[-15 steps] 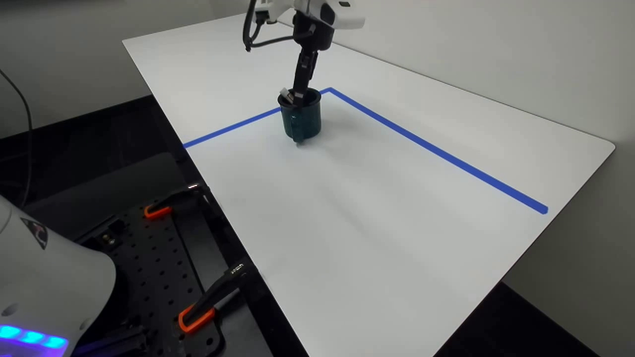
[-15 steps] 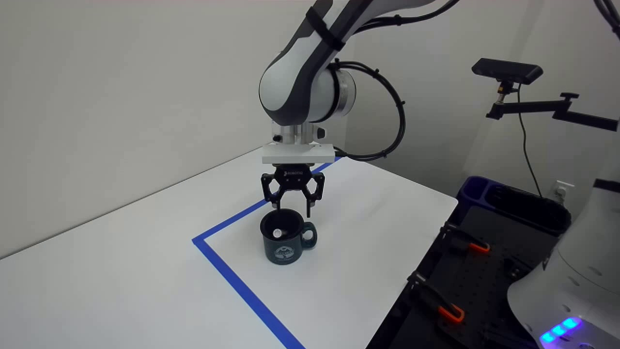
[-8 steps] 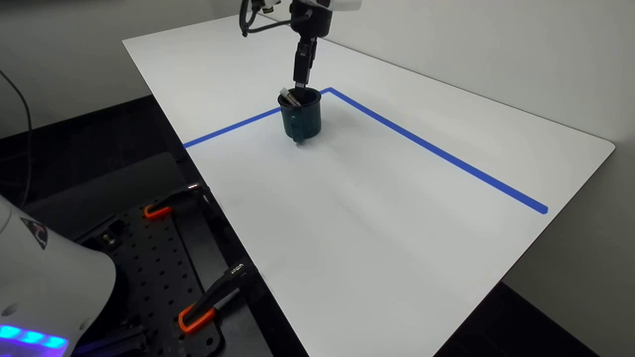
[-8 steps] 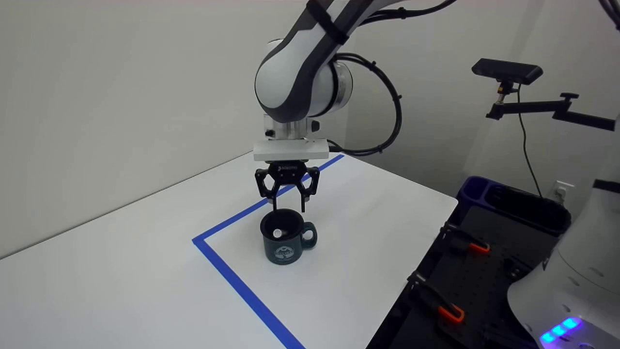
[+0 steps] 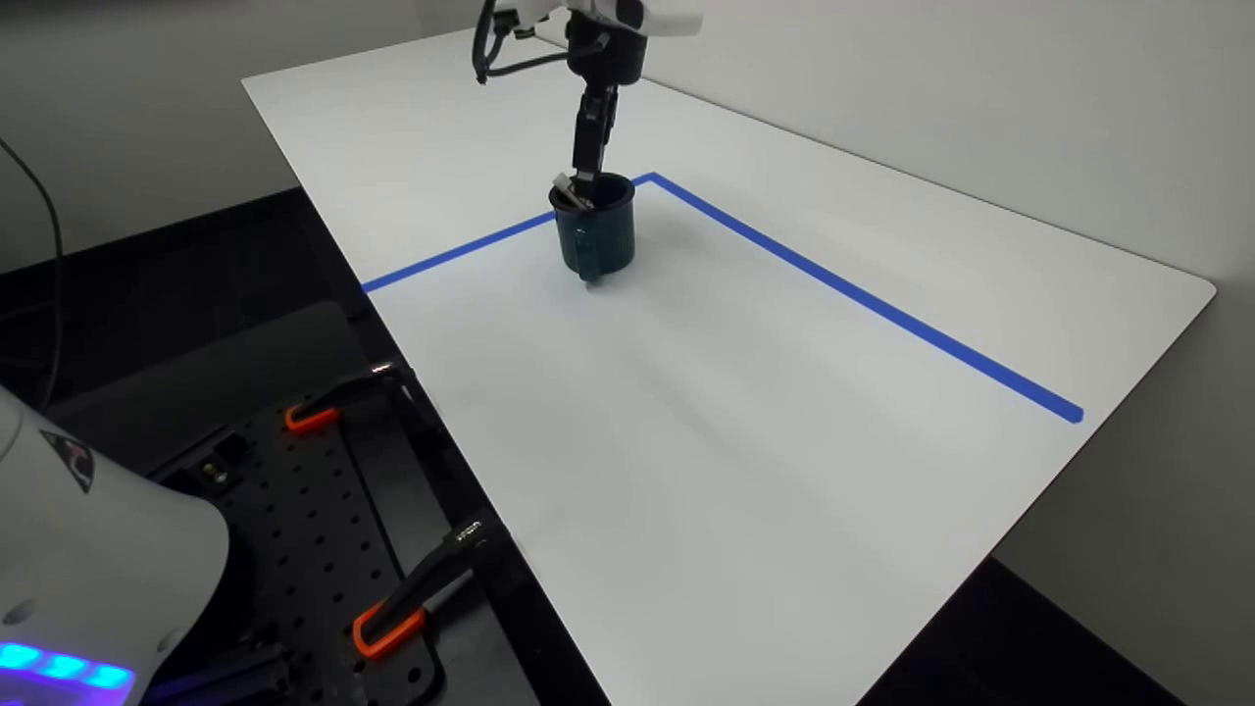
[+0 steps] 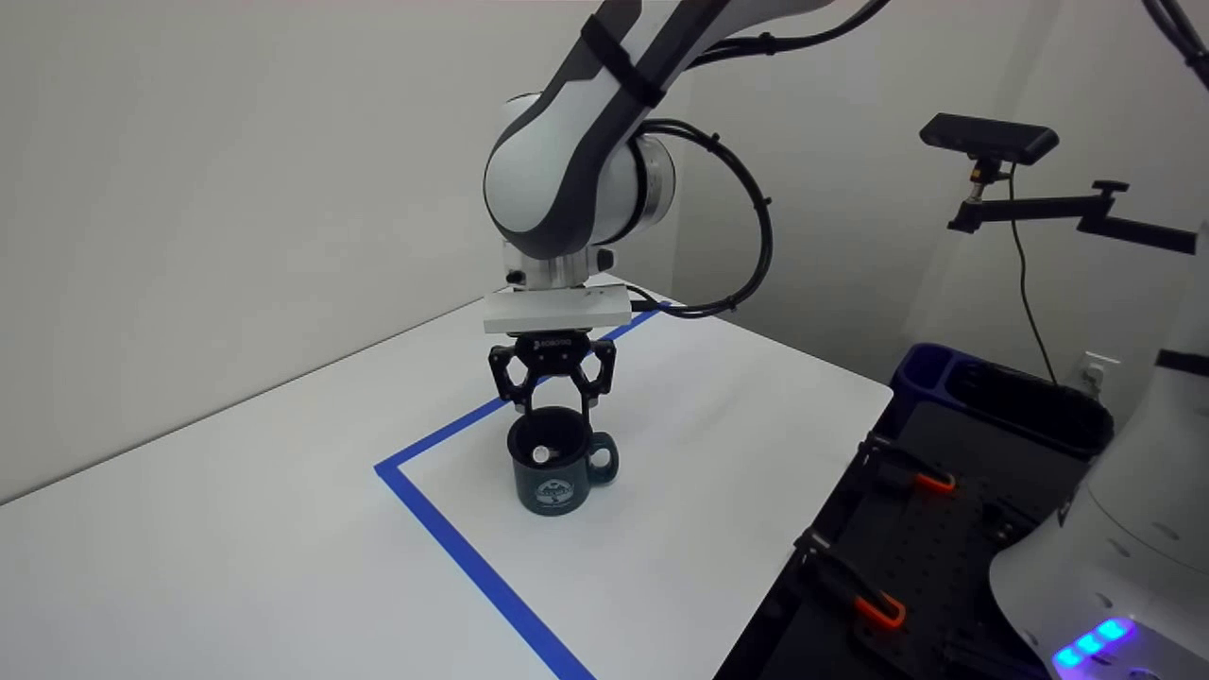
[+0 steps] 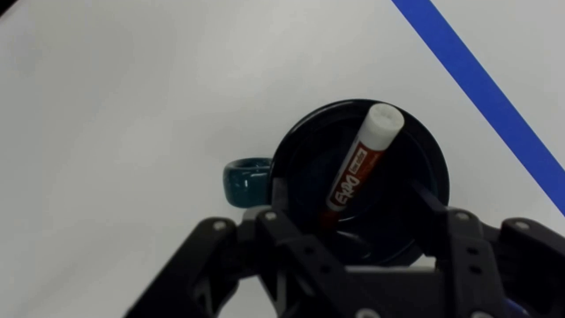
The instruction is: Take the marker out of the cup
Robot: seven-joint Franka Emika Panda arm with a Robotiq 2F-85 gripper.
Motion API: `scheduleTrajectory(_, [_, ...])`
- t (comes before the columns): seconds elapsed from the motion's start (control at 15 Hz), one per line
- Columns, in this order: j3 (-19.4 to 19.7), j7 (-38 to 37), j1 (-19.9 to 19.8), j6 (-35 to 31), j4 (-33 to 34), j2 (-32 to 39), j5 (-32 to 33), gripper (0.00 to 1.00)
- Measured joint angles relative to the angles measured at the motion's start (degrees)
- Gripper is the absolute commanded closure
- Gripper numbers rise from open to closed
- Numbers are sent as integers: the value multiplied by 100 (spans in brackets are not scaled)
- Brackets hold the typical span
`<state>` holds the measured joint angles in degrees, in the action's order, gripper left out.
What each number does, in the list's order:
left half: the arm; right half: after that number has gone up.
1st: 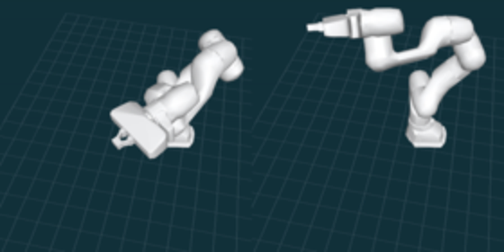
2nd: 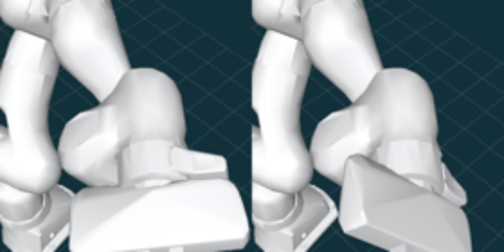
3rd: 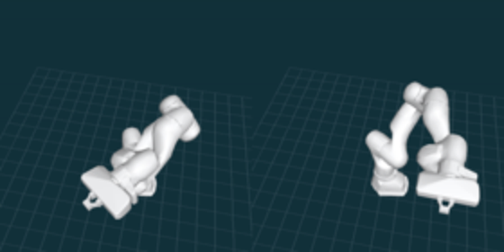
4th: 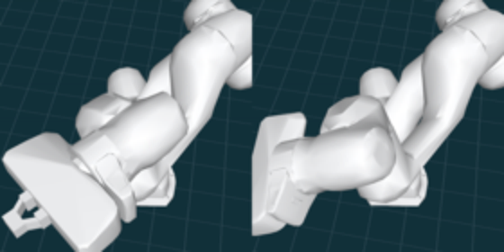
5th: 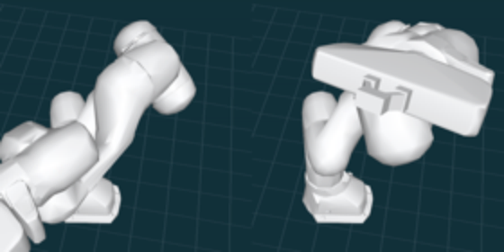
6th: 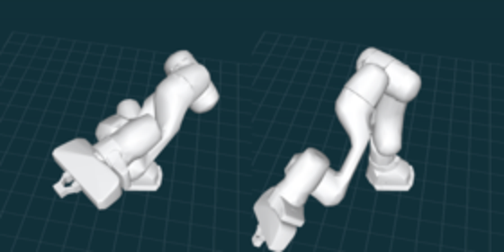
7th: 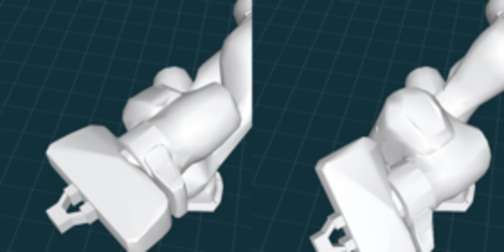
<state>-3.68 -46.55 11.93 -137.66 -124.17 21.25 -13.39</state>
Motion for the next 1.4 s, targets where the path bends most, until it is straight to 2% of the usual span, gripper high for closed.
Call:
scheduleTrajectory(0.47, [-5,0,58,6,235,259,0,36])
scheduleTrajectory(0.67, [-2,0,58,10,288,355,0,34])
scheduleTrajectory(0.87, [0,0,55,13,300,432,-1,37])
scheduleTrajectory(1.07, [-1,0,55,33,327,518,-4,45])
scheduleTrajectory(1.2, [-1,0,55,53,365,578,-4,55])
scheduleTrajectory(1.27, [-1,0,55,58,374,598,-4,64])
scheduleTrajectory(1.33, [-1,0,55,65,383,615,-5,65])
scheduleTrajectory(1.4, [-1,0,55,76,394,630,-6,75])
